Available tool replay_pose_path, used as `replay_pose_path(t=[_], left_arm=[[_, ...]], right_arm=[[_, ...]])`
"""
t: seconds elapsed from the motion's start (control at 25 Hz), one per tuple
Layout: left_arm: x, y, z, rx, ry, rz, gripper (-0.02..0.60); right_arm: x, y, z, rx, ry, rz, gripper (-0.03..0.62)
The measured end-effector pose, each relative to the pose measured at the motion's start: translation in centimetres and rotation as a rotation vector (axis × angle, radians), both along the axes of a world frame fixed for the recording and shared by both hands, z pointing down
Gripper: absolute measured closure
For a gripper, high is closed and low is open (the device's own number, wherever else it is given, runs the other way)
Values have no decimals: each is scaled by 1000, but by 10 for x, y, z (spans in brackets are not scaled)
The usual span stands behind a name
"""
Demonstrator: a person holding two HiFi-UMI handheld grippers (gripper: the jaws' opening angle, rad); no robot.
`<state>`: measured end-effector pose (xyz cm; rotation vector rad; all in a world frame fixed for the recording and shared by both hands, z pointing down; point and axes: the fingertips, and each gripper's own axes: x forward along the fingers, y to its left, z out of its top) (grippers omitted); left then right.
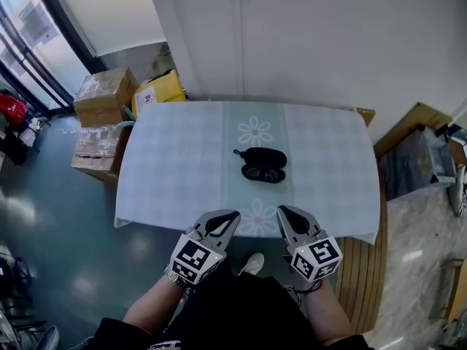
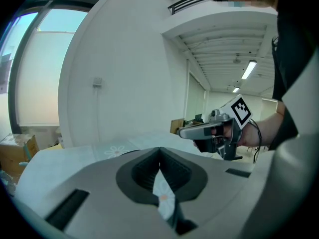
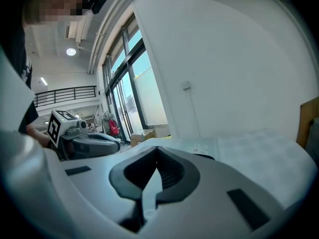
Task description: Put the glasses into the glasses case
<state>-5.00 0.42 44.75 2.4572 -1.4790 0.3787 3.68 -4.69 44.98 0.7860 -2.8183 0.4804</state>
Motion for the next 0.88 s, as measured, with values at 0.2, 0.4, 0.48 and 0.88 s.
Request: replay_pose_path(t=[0.2, 0.4, 0.48, 0.88], left_arm=[[-19, 6, 0, 5, -10, 3, 554], [-27, 8, -3, 10, -4, 81, 555], [-31, 7, -6, 19, -4, 122, 555], [-47, 11, -5, 31, 33, 238, 554]], right_arm=[[-13, 10, 5, -7, 10, 10, 571], [-21, 17, 2, -12, 5, 89, 571], [-24, 21, 1, -14, 7, 124, 571], [-35, 43, -10, 5, 28, 245, 571]])
